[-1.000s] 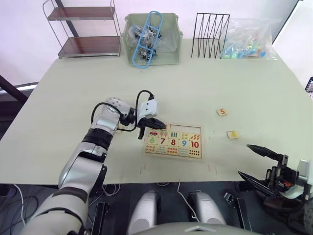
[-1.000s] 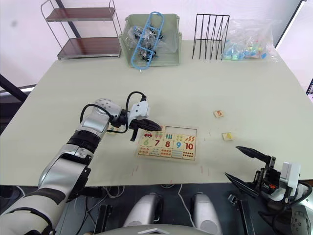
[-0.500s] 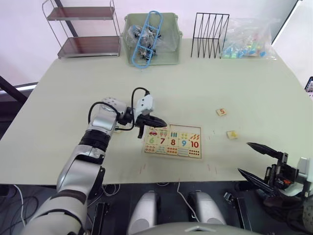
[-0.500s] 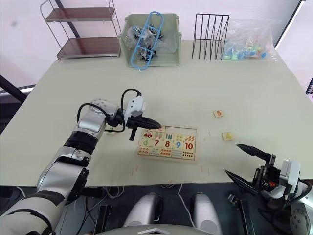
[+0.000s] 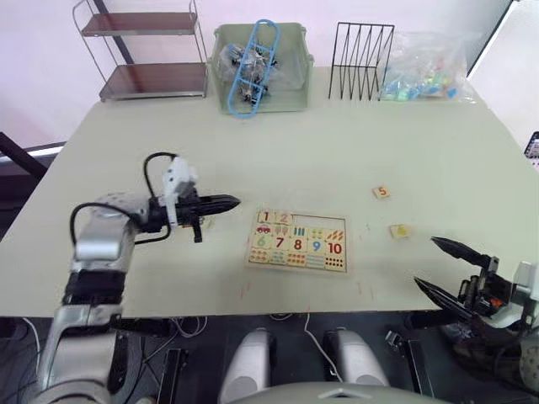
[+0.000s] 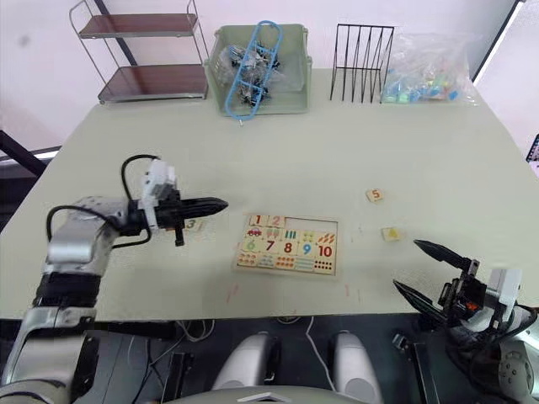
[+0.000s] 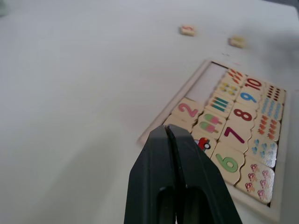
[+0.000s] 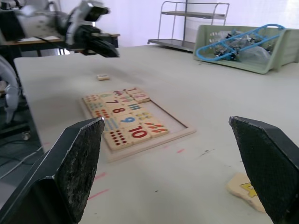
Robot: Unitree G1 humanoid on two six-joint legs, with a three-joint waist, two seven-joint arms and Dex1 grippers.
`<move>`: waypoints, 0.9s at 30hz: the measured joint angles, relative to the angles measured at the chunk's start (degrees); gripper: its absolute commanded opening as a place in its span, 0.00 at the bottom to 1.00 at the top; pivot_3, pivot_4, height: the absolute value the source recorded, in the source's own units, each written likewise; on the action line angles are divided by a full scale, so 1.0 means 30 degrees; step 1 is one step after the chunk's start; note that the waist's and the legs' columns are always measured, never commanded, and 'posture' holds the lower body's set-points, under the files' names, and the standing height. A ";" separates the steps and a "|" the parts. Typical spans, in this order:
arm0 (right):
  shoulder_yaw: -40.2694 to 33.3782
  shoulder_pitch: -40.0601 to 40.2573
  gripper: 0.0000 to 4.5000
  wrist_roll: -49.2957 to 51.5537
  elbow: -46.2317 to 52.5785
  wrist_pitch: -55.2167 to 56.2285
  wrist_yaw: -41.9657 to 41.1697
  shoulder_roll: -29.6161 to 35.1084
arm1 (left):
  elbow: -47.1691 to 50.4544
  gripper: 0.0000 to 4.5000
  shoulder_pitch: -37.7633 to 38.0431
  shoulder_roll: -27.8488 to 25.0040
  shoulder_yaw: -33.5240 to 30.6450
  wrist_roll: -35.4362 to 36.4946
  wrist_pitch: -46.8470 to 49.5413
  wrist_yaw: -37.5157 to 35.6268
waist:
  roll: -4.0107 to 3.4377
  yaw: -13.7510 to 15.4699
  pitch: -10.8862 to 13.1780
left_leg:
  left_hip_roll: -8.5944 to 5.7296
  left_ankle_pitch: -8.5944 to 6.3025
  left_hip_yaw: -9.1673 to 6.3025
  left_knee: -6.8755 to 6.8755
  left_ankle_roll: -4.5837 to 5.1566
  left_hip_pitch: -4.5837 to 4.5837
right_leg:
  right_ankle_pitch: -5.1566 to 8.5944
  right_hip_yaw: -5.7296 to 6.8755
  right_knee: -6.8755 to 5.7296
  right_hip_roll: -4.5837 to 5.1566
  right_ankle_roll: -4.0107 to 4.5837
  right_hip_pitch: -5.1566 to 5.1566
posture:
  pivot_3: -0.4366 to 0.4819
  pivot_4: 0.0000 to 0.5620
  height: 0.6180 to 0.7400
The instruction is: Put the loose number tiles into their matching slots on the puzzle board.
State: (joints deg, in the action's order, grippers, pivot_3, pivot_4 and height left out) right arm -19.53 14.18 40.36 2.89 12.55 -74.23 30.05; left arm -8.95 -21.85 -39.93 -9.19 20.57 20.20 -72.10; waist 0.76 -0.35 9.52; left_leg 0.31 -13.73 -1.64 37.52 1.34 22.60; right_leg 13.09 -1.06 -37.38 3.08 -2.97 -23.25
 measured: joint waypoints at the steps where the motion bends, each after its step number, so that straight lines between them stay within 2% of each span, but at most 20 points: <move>1: 0.0008 -0.0133 1.00 -0.0066 -0.0119 -0.0016 0.0093 0.0024 | 0.0462 0.01 0.0423 -0.0014 -0.0317 0.0090 0.0199 0.0450 | 0.0000 0.0088 0.0000 | -0.0004 0.0000 -0.0004 0.0000 0.0000 0.0003 | 0.0000 0.0006 0.0001 0.0002 0.0000 0.0001 | 0.48 0.27 1.00; 7: -0.0236 -0.0863 1.00 -0.0512 -0.1171 -0.0487 0.1081 0.0139 | 0.4926 0.01 0.4977 0.0556 -0.2835 0.1235 0.2053 0.4405 | 0.0001 -0.0001 0.0000 | -0.0001 -0.0001 0.0001 -0.0007 -0.0002 0.0003 | 0.0000 -0.0007 0.0010 0.0019 0.0001 -0.0001 | 0.48 0.27 1.00; 10: -0.0462 -0.1099 1.00 -0.0652 -0.1503 -0.0709 0.1467 0.0272 | 0.6902 0.17 0.6617 0.1202 -0.3789 0.1960 0.2831 0.6018 | 0.0001 0.0010 0.0000 | -0.0001 -0.0002 0.0008 -0.0007 -0.0002 -0.0004 | 0.0002 -0.0014 0.0006 0.0029 0.0004 0.0001 | 0.48 0.27 1.00; 13: -0.0589 -0.1304 1.00 -0.0783 -0.1838 -0.0833 0.1897 0.0345 | 0.8914 0.47 0.8668 0.1884 -0.4711 0.2339 0.3097 0.7575 | -0.0002 -0.0008 -0.0003 | -0.0001 -0.0002 0.0015 -0.0014 -0.0003 -0.0007 | 0.0006 -0.0021 0.0009 0.0028 0.0011 0.0001 | 0.48 0.27 1.00; 17: -0.0594 -0.1309 1.00 -0.1229 -0.2084 -0.1160 0.2570 0.0353 | 1.0683 0.95 1.1115 0.3037 -0.5504 0.2779 0.3124 0.9201 | -0.0001 -0.0023 -0.0005 | -0.0001 -0.0002 0.0033 -0.0021 -0.0003 -0.0016 | 0.0035 -0.0034 0.0010 0.0029 0.0062 0.0001 | 0.48 0.27 1.00; 18: -0.0583 -0.1312 1.00 -0.1324 -0.2115 -0.1202 0.2770 0.0351 | 1.1081 0.98 1.1750 0.3397 -0.5719 0.2823 0.3082 0.9545 | -0.0001 -0.0023 -0.0004 | -0.0001 -0.0003 0.0038 -0.0021 -0.0003 -0.0016 | 0.0039 -0.0042 0.0011 0.0030 0.0067 0.0001 | 0.48 0.27 1.00; 21: -0.0548 -0.1305 1.00 -0.1640 -0.2143 -0.1224 0.3298 0.0186 | 1.1839 0.98 1.3592 0.4298 -0.6098 0.2869 0.2707 1.0454 | 0.0000 -0.0027 -0.0005 | 0.0000 -0.0003 0.0039 -0.0024 -0.0003 -0.0020 | 0.0046 -0.0039 0.0017 0.0023 0.0078 0.0001 | 0.48 0.27 1.00; 27: -0.0379 -0.1270 1.00 -0.2291 -0.2150 -0.1287 0.4180 -0.0267 | 1.2507 0.98 1.5229 0.5635 -0.6532 0.2656 0.1671 1.2309 | 0.0002 0.0039 -0.0010 | -0.0001 -0.0003 0.0054 -0.0025 -0.0002 -0.0016 | 0.0050 -0.0040 0.0037 0.0021 0.0083 0.0002 | 0.48 0.27 1.00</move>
State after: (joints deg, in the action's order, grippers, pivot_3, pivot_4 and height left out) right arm -20.67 10.37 33.49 -3.56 8.69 -61.69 29.25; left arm 28.57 23.83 -23.02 -28.79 28.54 25.21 -35.17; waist 0.76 -0.23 9.49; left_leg 0.30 -13.74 -1.48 37.44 1.34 22.56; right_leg 13.24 -1.18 -37.26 3.15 -2.72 -23.24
